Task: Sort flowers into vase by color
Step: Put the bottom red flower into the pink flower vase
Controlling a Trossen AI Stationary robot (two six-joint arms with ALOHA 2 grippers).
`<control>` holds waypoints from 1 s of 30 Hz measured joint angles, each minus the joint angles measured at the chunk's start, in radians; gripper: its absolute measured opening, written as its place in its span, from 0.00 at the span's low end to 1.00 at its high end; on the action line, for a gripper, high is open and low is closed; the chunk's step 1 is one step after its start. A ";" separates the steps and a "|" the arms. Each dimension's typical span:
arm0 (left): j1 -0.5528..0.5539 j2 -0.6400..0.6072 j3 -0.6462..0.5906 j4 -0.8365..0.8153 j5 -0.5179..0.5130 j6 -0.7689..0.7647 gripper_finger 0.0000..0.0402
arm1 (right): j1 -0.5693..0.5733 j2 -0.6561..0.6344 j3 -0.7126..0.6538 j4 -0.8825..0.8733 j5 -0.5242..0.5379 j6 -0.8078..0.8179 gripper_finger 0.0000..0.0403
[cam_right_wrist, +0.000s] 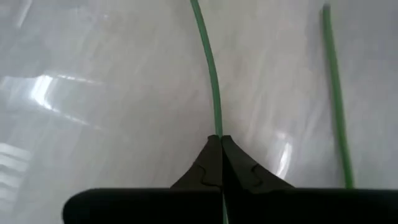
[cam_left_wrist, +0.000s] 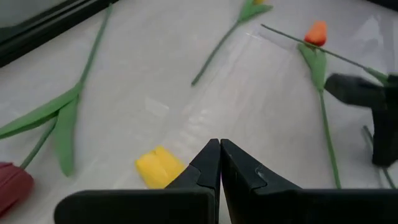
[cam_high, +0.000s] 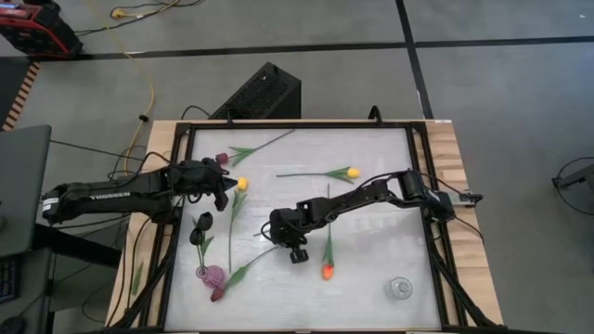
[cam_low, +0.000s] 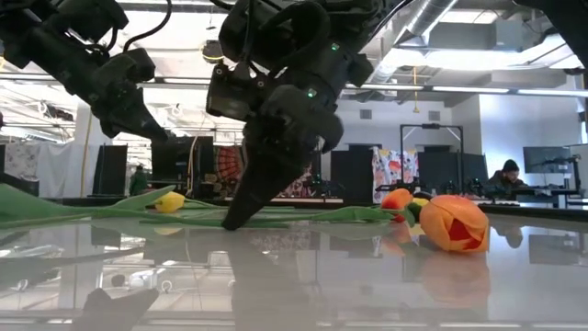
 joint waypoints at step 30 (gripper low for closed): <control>-0.022 -0.516 -0.010 -0.043 -0.076 0.032 0.00 | -0.071 -0.405 -0.741 1.737 0.169 0.217 0.04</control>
